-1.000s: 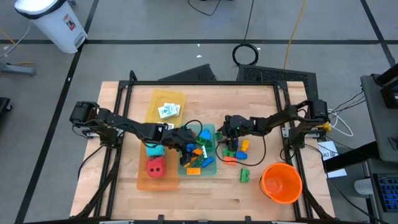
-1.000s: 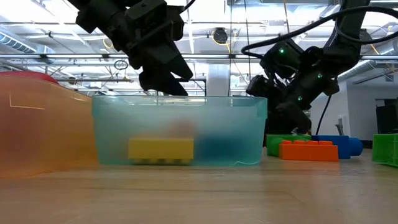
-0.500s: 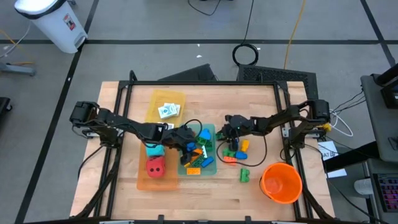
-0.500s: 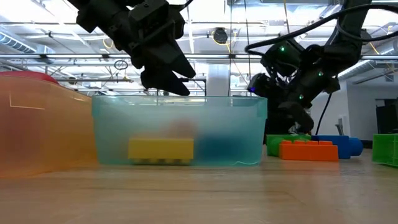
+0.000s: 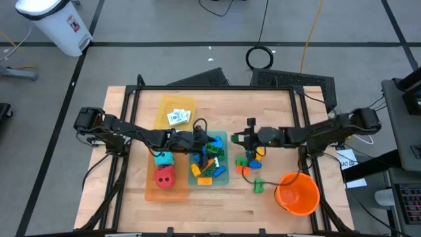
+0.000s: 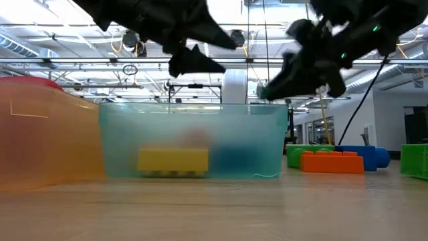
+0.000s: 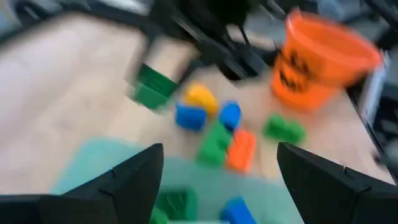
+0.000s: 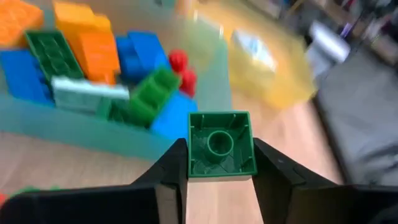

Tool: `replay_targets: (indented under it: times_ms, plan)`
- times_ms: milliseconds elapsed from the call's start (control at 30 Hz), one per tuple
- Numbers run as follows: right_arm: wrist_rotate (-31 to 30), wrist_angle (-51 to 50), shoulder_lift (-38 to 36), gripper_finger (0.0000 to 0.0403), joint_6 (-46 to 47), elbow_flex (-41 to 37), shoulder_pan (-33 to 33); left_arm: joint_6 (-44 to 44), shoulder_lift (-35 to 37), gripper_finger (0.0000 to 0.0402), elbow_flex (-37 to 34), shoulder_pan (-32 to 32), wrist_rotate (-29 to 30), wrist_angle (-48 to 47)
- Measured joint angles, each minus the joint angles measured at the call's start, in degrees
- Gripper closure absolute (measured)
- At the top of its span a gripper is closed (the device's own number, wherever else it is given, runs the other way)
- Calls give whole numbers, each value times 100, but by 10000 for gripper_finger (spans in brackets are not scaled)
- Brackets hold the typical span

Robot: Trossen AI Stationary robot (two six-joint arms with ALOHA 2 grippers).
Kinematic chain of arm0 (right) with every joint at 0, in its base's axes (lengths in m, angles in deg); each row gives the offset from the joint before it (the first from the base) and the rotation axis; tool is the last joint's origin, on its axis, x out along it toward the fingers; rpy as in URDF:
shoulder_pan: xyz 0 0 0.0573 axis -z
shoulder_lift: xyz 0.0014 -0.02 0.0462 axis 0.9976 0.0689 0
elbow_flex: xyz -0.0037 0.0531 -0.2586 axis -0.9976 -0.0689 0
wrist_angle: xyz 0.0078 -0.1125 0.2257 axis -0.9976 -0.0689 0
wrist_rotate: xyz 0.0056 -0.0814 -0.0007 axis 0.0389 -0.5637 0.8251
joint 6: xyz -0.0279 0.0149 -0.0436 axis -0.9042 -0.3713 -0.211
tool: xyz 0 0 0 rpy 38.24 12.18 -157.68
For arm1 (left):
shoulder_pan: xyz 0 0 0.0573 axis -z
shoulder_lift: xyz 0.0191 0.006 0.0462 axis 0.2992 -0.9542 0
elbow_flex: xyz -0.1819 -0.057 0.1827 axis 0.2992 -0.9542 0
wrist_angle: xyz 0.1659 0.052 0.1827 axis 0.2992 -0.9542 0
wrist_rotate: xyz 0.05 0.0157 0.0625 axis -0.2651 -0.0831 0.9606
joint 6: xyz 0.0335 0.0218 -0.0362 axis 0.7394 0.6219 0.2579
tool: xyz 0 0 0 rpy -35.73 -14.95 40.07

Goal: Pick & Place Toys
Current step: Put the green game piece into the green bin

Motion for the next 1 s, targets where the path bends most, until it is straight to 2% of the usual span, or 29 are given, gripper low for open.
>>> replay_targets:
  times_ms: [167, 333, 600, 833, 1000]
  plan:
    - [-657, 637, -39, 303, -830, 0, -768, -195, 4, 82, 2, -90, 363, 595]
    - [-1195, 1704, 323, 297, -1741, -2, -1209, -617, 4, 82, 2, -94, 423, 620]
    - [-1212, 3036, 960, 299, -2368, 0, -1326, -628, -16, 82, 2, -77, 419, 746]
    - [-1212, 3293, 1171, 300, -2488, 0, -1326, -511, -615, 82, 110, -113, 266, 1349]
    - [-1362, 3314, 1171, 298, -2508, 0, -1326, -654, -758, 82, 234, -231, 266, 1441]
